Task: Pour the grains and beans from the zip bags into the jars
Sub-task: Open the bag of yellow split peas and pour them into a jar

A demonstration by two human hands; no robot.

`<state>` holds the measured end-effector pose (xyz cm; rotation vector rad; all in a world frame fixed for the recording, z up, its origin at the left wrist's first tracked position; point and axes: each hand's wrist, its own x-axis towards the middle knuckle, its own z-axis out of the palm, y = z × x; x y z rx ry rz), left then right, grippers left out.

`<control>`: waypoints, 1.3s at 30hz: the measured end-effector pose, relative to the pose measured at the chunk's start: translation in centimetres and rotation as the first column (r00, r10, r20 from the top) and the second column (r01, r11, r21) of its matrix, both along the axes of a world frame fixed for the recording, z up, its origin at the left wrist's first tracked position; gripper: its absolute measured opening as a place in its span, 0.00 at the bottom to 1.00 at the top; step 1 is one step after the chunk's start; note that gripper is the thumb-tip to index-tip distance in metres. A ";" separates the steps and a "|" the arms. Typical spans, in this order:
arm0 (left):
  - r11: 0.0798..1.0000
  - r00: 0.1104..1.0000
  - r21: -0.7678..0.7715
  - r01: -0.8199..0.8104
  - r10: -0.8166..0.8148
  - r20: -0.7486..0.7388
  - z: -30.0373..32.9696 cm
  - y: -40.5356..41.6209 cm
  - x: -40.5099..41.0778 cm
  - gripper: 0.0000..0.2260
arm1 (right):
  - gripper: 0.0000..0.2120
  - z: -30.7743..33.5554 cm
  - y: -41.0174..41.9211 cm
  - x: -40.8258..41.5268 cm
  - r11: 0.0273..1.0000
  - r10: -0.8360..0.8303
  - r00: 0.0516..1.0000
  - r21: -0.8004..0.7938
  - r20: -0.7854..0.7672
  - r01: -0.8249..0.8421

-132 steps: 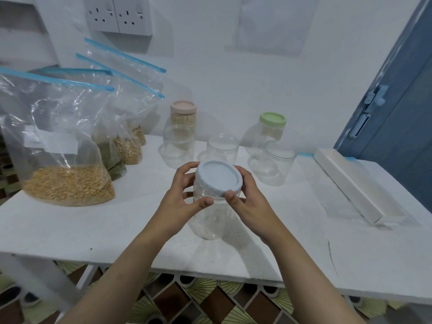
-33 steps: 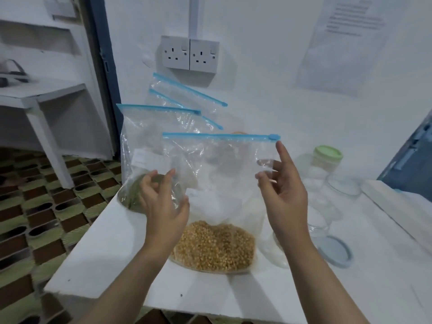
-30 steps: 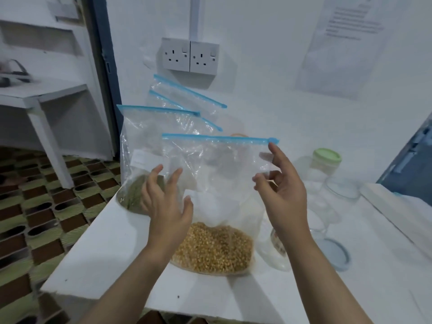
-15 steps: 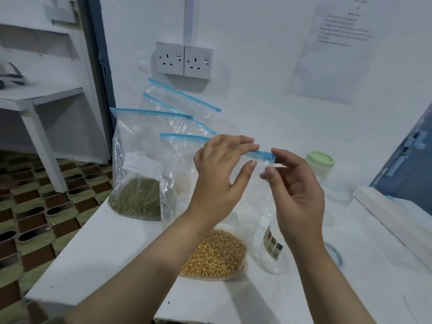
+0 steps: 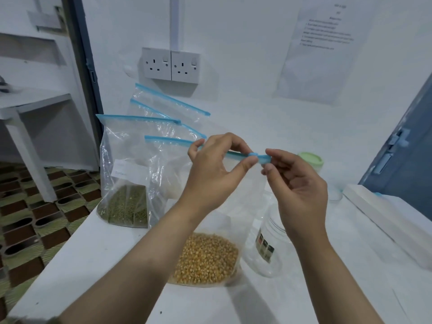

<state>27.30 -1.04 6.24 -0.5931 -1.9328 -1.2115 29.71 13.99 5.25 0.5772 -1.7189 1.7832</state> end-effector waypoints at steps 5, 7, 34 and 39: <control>0.969 0.969 -0.043 -0.245 0.247 0.029 -0.6 -4.6 -3.3 0.05 | 0.11 -0.5 1.0 -3.4 0.988 -0.063 0.993 -0.132 0.099 0.076; 0.939 0.939 -0.062 -0.339 0.341 0.033 -1.1 -6.9 -4.2 0.04 | 0.10 -1.1 1.6 -4.8 0.981 -0.103 0.982 -0.146 0.156 0.126; 0.896 0.992 0.444 0.022 -0.076 0.103 0.0 -7.7 -2.7 0.10 | 0.18 -1.8 -1.0 -5.3 0.516 -0.454 0.855 0.708 -0.252 0.482; 0.870 0.988 0.492 0.035 -0.103 0.112 0.3 -7.1 -2.7 0.11 | 0.16 -1.5 -1.2 -5.2 0.503 -0.293 0.929 0.790 -0.225 0.350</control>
